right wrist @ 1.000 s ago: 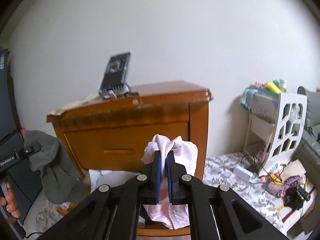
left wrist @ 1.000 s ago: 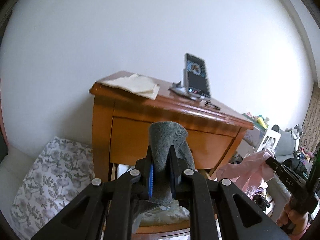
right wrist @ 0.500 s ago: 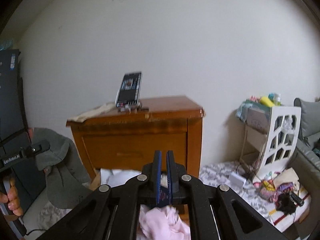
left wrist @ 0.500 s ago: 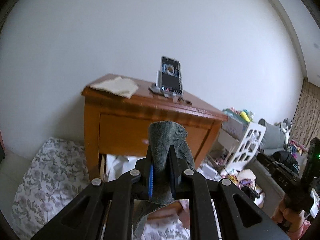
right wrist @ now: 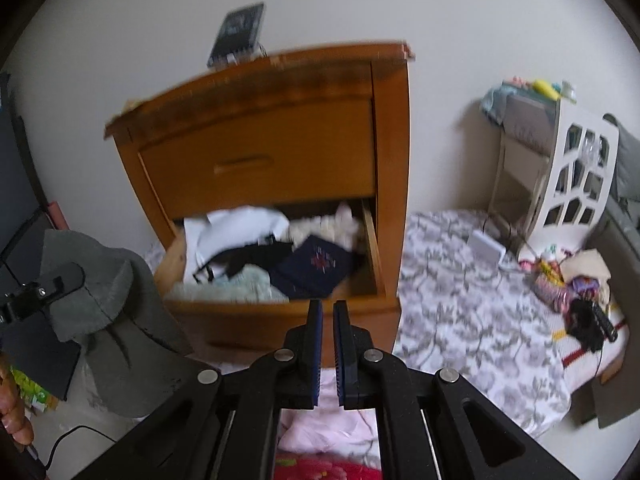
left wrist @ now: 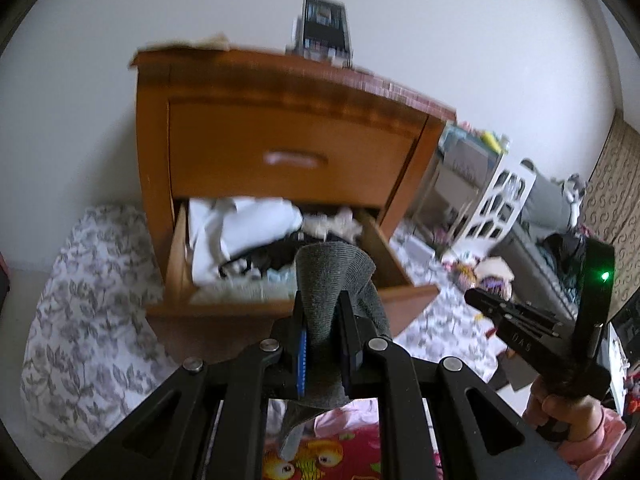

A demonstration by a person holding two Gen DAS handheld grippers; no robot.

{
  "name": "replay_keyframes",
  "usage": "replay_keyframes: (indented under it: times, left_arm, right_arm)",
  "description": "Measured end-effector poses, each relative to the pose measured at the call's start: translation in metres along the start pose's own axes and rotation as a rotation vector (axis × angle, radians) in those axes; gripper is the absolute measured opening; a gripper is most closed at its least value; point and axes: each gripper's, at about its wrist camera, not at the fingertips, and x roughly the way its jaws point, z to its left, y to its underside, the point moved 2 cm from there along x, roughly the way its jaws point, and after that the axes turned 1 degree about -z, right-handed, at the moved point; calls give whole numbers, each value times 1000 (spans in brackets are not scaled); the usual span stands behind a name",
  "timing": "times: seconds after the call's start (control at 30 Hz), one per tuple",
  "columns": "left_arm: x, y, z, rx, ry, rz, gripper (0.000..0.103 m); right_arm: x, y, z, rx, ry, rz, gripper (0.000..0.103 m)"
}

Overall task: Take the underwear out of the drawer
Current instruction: 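Lift the grey cloth with the left tool while the right tool lifts the pink garment, then lower both garments onto the bedspread below the drawer and open both tools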

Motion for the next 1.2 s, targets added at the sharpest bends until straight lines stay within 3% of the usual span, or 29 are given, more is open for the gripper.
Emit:
replay_keyframes:
  times: [0.23,0.53,0.9,0.97,1.03,1.07,1.2]
  left_arm:
    - [43,29,2,2,-29,144,13]
    - [102,69,20,-69,-74,315,13]
    - [133,94,29,-112,-101,408,14]
    - [134,96,30,-118,-107,419,17]
    - [135,95,30,-118,-109,424,39]
    - [133,94,29,-118,-110,420,44]
    - [129,89,29,-117,-114,405,53]
  right_arm:
    - [20,14,3,-9,2,80,6]
    - [38,25,8,-28,13,156,6]
    - [45,32,14,-48,8,194,6]
    - [45,33,15,-50,9,197,6]
    - [46,33,15,-51,10,200,6]
    - [46,33,15,-51,11,201,6]
    - [47,34,15,-52,13,206,6]
